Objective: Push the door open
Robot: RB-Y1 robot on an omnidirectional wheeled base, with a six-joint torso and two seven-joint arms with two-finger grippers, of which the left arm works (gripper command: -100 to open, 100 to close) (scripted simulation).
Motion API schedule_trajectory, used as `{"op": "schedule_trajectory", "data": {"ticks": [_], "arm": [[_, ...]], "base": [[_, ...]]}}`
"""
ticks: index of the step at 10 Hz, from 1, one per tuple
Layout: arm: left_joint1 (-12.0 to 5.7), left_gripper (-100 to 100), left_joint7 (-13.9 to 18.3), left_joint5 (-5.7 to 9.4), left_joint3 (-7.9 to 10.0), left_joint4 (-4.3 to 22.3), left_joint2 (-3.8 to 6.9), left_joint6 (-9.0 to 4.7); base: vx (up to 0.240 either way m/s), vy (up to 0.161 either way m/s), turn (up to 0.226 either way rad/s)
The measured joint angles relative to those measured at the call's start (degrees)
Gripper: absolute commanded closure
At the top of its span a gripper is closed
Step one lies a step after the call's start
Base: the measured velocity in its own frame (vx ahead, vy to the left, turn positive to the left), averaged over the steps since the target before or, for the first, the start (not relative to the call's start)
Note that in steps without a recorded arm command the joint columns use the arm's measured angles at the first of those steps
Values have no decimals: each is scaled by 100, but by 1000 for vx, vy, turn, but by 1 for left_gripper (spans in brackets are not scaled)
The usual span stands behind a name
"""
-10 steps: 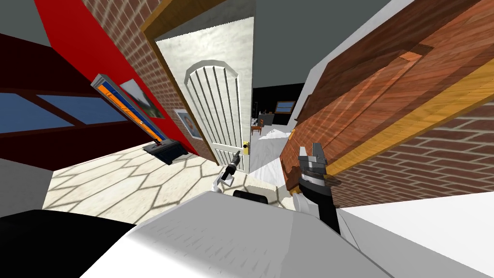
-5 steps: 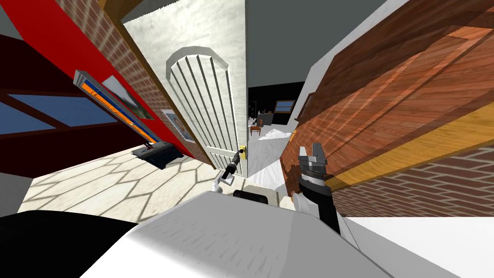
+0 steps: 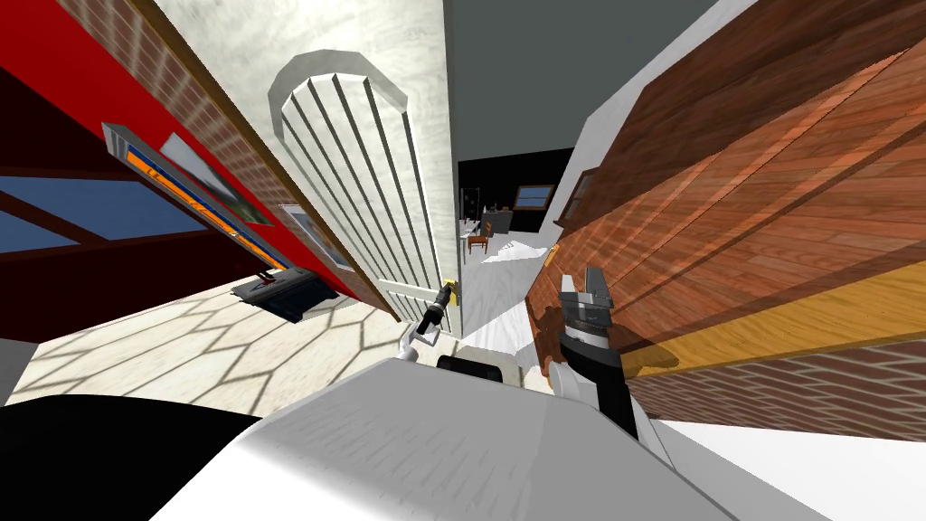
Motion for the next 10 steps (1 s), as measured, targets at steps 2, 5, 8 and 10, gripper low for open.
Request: {"op": "schedule_trajectory", "data": {"ticks": [2, 5, 8, 10], "arm": [[9, 100, -2, -2, 1, 14, 5, 12], [23, 100, -4, -4, -5, 25, 5, 22], [64, 100, -14, 13, 63, 55, 11, 72], [-24, 100, -50, 17, 159, 150, -27, 12]], "base": [[-21, 5, -6], [29, -15, 16], [166, -59, 39], [185, -61, 48]]}}
